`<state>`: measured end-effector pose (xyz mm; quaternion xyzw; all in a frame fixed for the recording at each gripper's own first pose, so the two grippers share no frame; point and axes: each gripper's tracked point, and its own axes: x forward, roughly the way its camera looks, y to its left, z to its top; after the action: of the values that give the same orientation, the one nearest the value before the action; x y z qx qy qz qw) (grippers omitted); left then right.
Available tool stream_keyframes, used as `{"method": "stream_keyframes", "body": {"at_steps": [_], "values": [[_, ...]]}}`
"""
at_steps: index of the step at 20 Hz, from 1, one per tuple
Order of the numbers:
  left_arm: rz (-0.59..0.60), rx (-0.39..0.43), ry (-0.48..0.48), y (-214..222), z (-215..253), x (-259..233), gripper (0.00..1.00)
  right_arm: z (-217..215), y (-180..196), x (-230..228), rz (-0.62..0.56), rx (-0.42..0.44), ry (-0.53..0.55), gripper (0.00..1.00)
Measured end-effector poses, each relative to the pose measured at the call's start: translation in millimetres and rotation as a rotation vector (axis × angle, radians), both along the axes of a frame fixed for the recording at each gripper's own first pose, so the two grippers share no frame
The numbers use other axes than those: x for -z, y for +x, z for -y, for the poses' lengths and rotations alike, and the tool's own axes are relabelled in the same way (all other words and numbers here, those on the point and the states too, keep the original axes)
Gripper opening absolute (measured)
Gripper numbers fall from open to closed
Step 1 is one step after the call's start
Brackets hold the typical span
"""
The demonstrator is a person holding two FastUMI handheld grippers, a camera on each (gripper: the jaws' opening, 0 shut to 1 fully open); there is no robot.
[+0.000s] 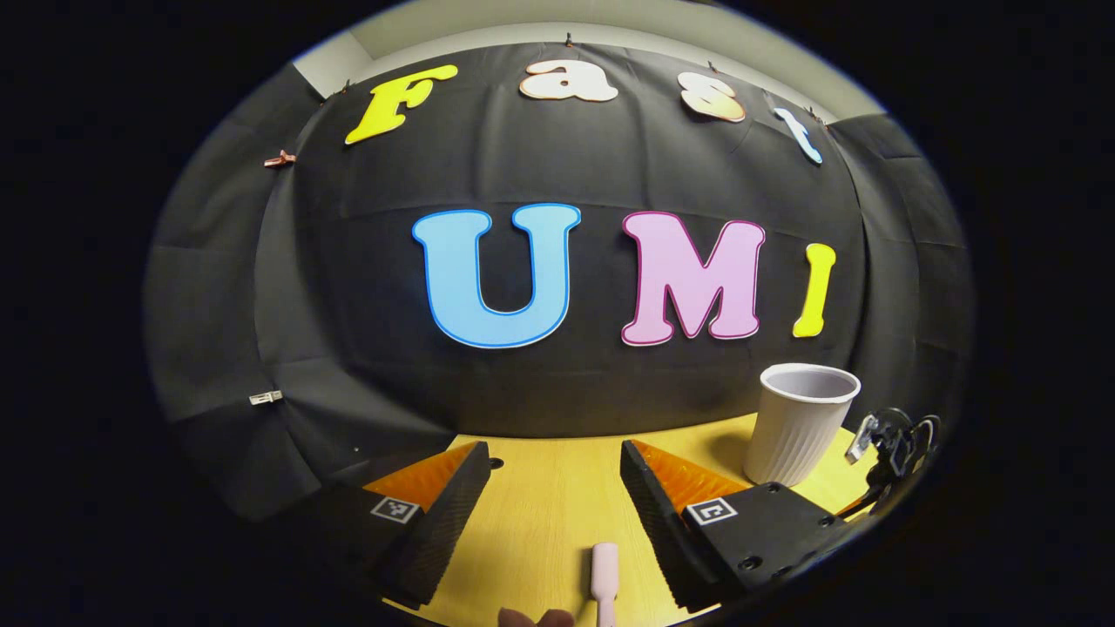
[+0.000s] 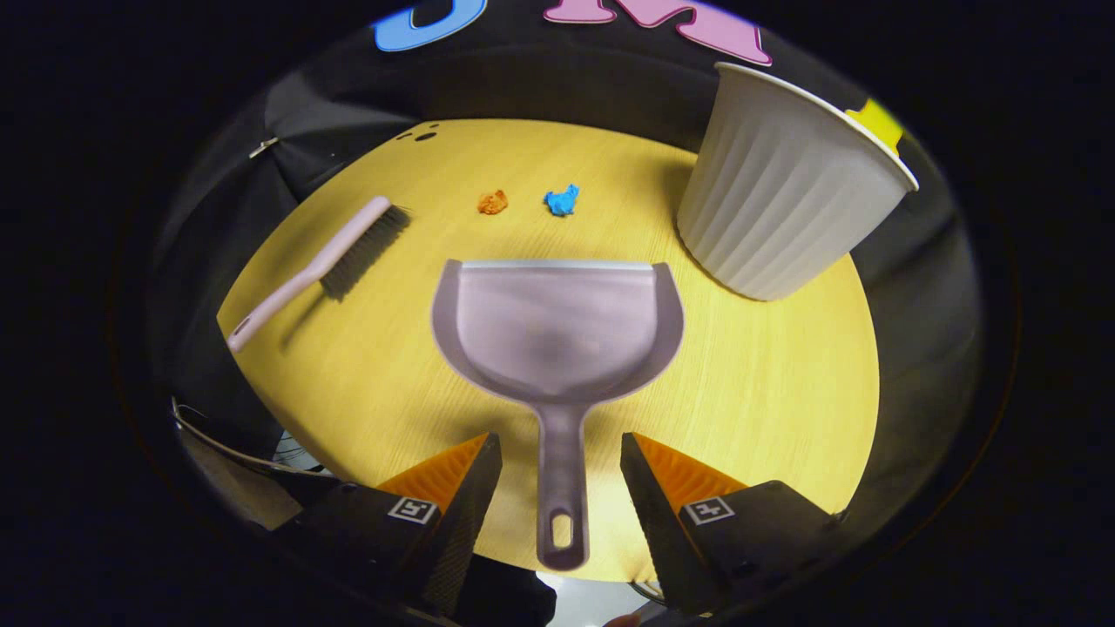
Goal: Pick up the small broom and dustpan from the desktop, sweep the trash into the dustpan with the broom, and then empty the trash into the garbage bin.
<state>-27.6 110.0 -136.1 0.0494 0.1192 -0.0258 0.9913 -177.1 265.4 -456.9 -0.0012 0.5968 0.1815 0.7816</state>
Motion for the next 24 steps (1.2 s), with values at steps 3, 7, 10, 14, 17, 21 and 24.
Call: {"method": "stream_keyframes", "body": {"at_steps": [3, 7, 10, 14, 17, 21, 24], "values": [[-0.018, 0.000, 0.000, 2, -2, 12, 0.95, -8, 3, 23, -0.043, -0.015, -0.030, 0.87], [-0.018, 0.008, 0.001, 3, -4, 15, 0.95, -14, 10, 39, -0.062, -0.025, -0.054, 0.83], [-0.026, 0.018, 0.003, 5, -4, 19, 0.95, -20, 7, 48, -0.090, -0.030, -0.047, 0.78], [-0.069, 0.026, 0.010, 6, -4, 38, 0.95, -29, 9, 52, -0.108, 0.014, 0.015, 0.47], [-0.125, 0.038, 0.006, 3, -4, 62, 0.95, -29, 10, 51, -0.094, 0.018, 0.014, 0.39], [-0.233, 0.058, 0.002, -5, -1, 105, 0.95, -24, 13, 47, -0.082, 0.030, -0.004, 0.37], [-0.375, 0.096, -0.017, -15, 12, 151, 0.96, -9, 20, 26, -0.001, -0.016, -0.026, 0.36]]}}
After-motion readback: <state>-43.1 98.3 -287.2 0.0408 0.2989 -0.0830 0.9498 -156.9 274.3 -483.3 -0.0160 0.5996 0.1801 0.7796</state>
